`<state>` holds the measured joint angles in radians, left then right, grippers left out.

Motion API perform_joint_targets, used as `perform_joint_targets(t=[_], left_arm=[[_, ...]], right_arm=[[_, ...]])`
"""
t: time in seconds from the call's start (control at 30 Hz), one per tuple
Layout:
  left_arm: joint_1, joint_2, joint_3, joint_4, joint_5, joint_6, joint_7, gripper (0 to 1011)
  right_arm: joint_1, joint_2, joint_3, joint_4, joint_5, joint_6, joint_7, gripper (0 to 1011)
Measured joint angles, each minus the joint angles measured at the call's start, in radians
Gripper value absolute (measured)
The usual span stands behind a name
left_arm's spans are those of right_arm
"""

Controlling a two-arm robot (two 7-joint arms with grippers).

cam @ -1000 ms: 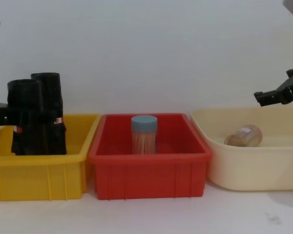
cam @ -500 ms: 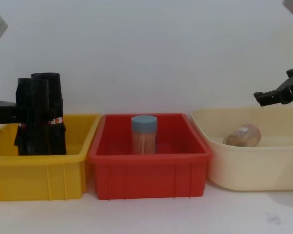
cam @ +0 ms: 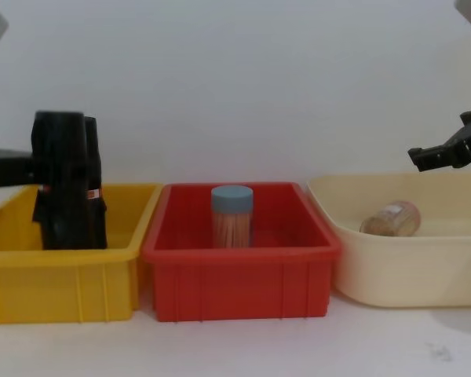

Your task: Pick up the garbage bag with the one hand and transfer it to the other hand.

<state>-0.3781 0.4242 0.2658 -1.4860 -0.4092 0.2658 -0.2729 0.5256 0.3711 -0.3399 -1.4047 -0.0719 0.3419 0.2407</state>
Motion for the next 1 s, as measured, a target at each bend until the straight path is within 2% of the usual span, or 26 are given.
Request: perform_joint_targets(t=[0.33, 0.57, 0.73, 1.0], left_arm=[[-0.037, 0.002, -0.014, -0.068, -0.037, -0.003, -0.042, 366], [-0.078, 0.004, -0.005, -0.089, -0.037, 0.019, -0.045, 366], [-0.127, 0.004, 0.025, -0.081, -0.013, 0.041, -0.044, 366], [-0.214, -0.026, 0.093, -0.004, 0.042, 0.059, -0.051, 366]], right_arm=[[0.000, 0.000, 0.000, 0.000, 0.000, 0.000, 0.000, 1000], [0.000, 0.000, 0.000, 0.000, 0.000, 0.000, 0.000, 1000], [0.000, 0.000, 0.000, 0.000, 0.000, 0.000, 0.000, 1000], [0.000, 0.000, 0.000, 0.000, 0.000, 0.000, 0.000, 1000]])
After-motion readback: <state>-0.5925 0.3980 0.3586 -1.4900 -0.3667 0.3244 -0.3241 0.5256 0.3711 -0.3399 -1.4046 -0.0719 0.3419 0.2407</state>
